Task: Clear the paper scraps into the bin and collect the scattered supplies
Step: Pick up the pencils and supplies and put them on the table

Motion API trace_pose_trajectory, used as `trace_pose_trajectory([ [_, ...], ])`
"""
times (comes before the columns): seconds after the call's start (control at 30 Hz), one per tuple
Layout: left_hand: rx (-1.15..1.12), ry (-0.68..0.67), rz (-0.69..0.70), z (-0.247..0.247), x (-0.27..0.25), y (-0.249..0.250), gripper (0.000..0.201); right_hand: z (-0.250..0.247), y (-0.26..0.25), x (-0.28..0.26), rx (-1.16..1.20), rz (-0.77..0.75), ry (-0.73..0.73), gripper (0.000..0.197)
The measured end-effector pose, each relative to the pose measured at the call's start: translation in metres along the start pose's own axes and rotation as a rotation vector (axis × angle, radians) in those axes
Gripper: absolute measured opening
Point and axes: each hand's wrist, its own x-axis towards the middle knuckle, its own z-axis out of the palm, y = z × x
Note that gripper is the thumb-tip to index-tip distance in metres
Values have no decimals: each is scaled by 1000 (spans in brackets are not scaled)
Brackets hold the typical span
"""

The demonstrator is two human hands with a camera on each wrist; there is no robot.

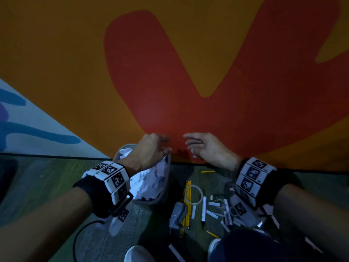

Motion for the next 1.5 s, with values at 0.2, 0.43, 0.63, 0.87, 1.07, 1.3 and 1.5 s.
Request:
trace_pose_trajectory([
  [0.2,-89,-157,97,65,27,74,46,-49,71,-67,65,77,107,52],
  [0.43,-189,-424,143,187,57,146,35,-88,185,-153,-114,311,265,34],
  [0.63,-247,-670,175,302,68,177,28,-98,305,-255,-122,679,315,18],
  [0.87,-156,-819,510,396,33,205,21,-51,377,-334,-229,965,214,81],
  [1.07,165,-789,810,464,5,208,53,9,400,-356,-438,966,292,127],
  [1.3,339,-586,958,482,-5,210,40,29,399,-343,-432,831,632,71],
  [1.5,233,-638,909,490,-3,209,33,21,396,-329,-232,763,751,21],
])
